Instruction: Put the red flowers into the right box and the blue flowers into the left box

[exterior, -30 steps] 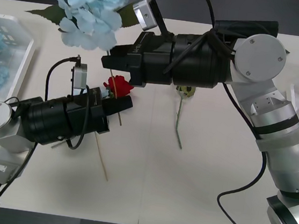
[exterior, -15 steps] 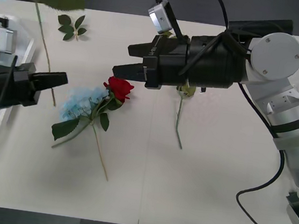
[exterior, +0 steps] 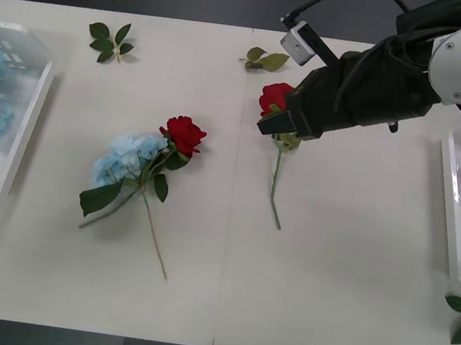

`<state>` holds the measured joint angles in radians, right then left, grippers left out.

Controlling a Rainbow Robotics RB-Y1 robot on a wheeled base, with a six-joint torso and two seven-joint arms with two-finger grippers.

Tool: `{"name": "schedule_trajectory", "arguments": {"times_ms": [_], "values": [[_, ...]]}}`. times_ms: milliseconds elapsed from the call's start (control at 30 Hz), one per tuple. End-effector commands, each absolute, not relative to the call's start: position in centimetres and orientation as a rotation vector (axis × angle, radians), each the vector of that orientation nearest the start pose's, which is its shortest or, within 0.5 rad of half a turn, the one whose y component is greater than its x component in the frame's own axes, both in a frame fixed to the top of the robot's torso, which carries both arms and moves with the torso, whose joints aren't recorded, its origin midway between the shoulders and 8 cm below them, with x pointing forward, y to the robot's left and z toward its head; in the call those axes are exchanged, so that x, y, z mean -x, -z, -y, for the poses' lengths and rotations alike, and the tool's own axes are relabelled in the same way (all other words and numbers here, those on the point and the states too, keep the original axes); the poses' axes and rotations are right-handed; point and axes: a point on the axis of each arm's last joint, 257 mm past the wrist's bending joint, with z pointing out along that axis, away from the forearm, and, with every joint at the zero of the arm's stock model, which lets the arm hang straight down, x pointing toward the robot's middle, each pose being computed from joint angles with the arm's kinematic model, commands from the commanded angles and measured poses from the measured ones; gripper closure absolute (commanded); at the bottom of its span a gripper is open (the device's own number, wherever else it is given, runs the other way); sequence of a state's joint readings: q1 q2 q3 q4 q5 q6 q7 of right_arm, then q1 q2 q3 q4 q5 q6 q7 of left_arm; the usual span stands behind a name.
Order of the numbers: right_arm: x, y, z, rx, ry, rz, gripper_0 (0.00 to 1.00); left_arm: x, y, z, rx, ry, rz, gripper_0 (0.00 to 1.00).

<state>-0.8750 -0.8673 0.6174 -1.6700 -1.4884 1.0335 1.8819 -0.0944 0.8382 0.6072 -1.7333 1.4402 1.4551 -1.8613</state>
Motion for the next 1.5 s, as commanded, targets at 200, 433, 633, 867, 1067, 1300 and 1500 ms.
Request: {"name": "schedule_trajectory", "arguments": {"times_ms": [200, 433, 633, 867, 1067, 1300, 1500], "values": [[-54.0, 12.3, 8.8, 1.016, -0.411, -2.231, 0.16, -44.8, 8.8, -52.1, -0.08, 0.007, -2.098, 1.0], [-57.5, 15.0, 9.1, 0.883, -0.389, -2.369, 0.16, -44.5, 10.6, -58.6, 0.009, -0.256, -2.042, 1.0], [-58.6, 17.1, 8.8, 0.719, -0.354, -2.487, 0.16, -44.2, 13.5, -62.1, 0.076, -0.315, -2.047, 1.0], [-58.8, 19.1, 8.4, 0.525, -0.272, -2.581, 0.16, -44.3, 18.3, -62.7, 0.107, -0.308, -2.087, 1.0], [-59.2, 20.7, 8.0, 0.473, -0.196, -2.603, 0.16, -44.4, 21.1, -62.0, 0.115, -0.279, -2.112, 1.0], [-60.1, 22.8, 7.7, 0.44, -0.149, -2.604, 0.16, -44.3, 23.5, -61.3, 0.146, -0.227, -2.134, 0.99], [-60.5, 23.8, 7.5, 0.421, -0.142, -2.605, 0.16, -44.0, 23.8, -60.0, 0.174, -0.12, -2.162, 0.55]]}}
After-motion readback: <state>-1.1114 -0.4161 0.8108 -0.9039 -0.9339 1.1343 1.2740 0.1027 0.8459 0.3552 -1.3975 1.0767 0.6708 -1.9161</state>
